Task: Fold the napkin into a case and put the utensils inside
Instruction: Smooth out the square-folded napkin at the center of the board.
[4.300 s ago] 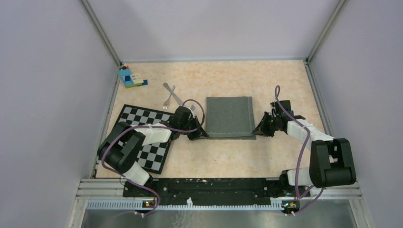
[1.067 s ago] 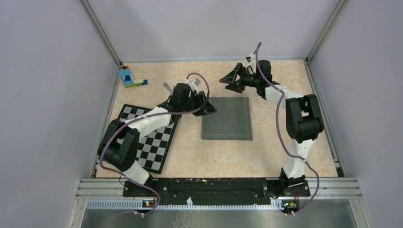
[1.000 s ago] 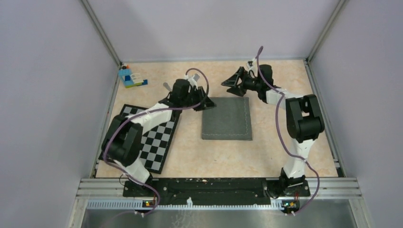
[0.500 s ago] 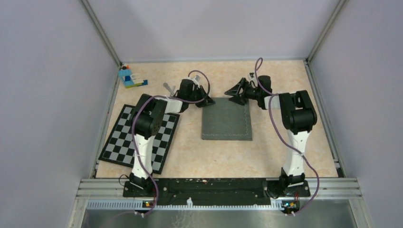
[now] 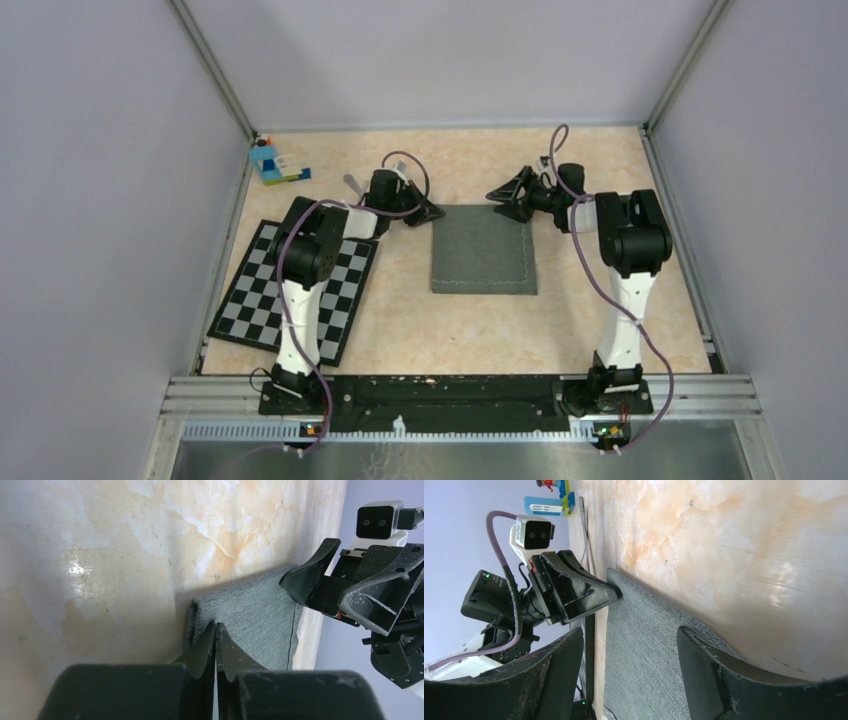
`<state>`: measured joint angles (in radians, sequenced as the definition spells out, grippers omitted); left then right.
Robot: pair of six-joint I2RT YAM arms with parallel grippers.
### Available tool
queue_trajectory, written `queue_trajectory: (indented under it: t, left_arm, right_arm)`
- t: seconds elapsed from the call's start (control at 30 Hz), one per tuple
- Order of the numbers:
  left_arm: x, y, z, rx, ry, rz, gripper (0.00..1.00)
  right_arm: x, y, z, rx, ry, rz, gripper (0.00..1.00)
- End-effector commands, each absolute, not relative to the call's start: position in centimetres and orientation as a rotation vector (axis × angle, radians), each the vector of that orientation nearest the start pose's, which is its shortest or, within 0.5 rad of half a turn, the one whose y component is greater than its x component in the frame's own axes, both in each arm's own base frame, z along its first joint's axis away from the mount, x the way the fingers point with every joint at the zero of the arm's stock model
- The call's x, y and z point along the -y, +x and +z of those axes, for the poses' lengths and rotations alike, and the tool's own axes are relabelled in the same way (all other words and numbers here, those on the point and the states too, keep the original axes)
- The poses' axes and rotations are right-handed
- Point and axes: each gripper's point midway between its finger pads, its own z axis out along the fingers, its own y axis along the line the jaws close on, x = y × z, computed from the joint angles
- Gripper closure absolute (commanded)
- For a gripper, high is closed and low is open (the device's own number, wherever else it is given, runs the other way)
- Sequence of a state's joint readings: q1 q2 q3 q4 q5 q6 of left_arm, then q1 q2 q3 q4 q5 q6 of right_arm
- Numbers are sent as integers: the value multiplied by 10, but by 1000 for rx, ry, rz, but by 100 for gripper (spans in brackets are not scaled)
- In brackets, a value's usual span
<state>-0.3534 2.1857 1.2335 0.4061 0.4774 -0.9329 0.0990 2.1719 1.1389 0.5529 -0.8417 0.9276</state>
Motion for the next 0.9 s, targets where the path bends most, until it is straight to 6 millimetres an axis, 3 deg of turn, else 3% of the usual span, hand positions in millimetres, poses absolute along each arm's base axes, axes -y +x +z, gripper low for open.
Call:
queue_trajectory:
  t: [0.0, 0.13, 0.37, 0.43, 0.53, 0.67, 0.77, 0.87]
  left_arm:
    - [261, 456, -15, -2375, -472, -1079, 97]
    - [259, 457, -17, -2375, -476, -1079, 97]
    - [262, 461, -16, -2379, -423, -1079, 95]
    - [264, 465, 2, -2350, -352, -1076, 91]
    - [276, 468, 58, -2251, -201, -1099, 74]
    - [323, 451, 111, -2163, 20, -1227, 51]
    - [355, 433, 111, -2170, 64, -1387, 50]
    - [362, 430, 89, -2196, -18, -1454, 58]
  right_arm:
    - [-150, 467, 8, -2225, 455, 1332, 31]
    - [-118, 467, -1, -2218, 552, 1320, 31]
    - [-111, 471, 5, -2193, 563, 1366, 30]
    - [-116, 471, 10, -2187, 541, 1387, 30]
    - [-131, 469, 19, -2189, 489, 1406, 30]
    - [-151, 465, 25, -2197, 437, 1424, 30]
    - [-170, 460, 27, -2191, 420, 1474, 30]
    - [-188, 454, 33, -2198, 374, 1514, 30]
